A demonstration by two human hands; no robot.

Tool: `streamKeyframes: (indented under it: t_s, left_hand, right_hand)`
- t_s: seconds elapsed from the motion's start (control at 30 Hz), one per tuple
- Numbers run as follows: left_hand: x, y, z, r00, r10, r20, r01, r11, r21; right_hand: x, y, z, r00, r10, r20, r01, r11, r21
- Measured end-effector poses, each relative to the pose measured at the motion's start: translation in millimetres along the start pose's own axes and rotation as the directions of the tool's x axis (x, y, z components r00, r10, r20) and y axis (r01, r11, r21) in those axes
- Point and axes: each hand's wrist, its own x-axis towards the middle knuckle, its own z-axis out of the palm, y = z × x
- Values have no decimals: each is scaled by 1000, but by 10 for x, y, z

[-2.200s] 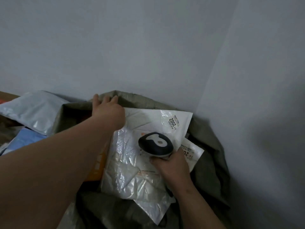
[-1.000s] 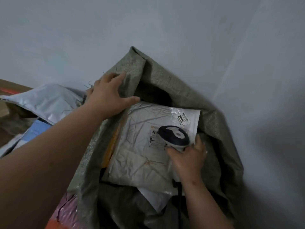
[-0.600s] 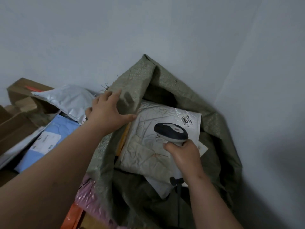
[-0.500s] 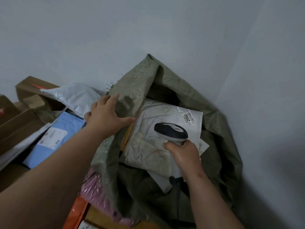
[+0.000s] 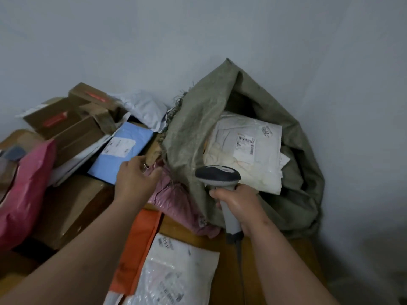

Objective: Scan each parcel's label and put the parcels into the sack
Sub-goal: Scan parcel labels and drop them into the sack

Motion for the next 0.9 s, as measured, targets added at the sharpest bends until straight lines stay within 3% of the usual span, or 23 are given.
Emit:
streamKeyframes:
  t_s: [0.17, 0.33, 0.43, 0.57, 0.77, 0.9]
  left_hand:
    - [-664, -785, 46, 944, -161, 289, 176, 984, -27]
    - [-1248, -1328, 130, 810, -314, 495, 311, 946, 91]
    - [-1436, -1488, 163, 785, -321, 529, 258, 947, 191]
    - [-1582, -1562, 195, 759, -336, 557, 318, 939, 133]
    - [-1740, -1572, 316, 757, -336, 561, 384, 923, 34]
    - [-1821, -1474, 339, 764, -325, 557, 413, 910, -34]
  right_hand:
    - [-469, 574, 336, 991, 129, -28, -130, 990, -48]
    - [-747, 1237, 452, 951, 302, -71, -303, 953, -7]
    - [-816, 1507, 531, 911, 409, -51, -406, 912, 63]
    - [-854, 1688, 623, 866, 498, 47, -499, 853, 153]
    - [-869, 1696, 590, 863, 495, 100, -504, 829, 242]
    - [-923, 1631, 481, 907, 419, 55, -419, 875, 245]
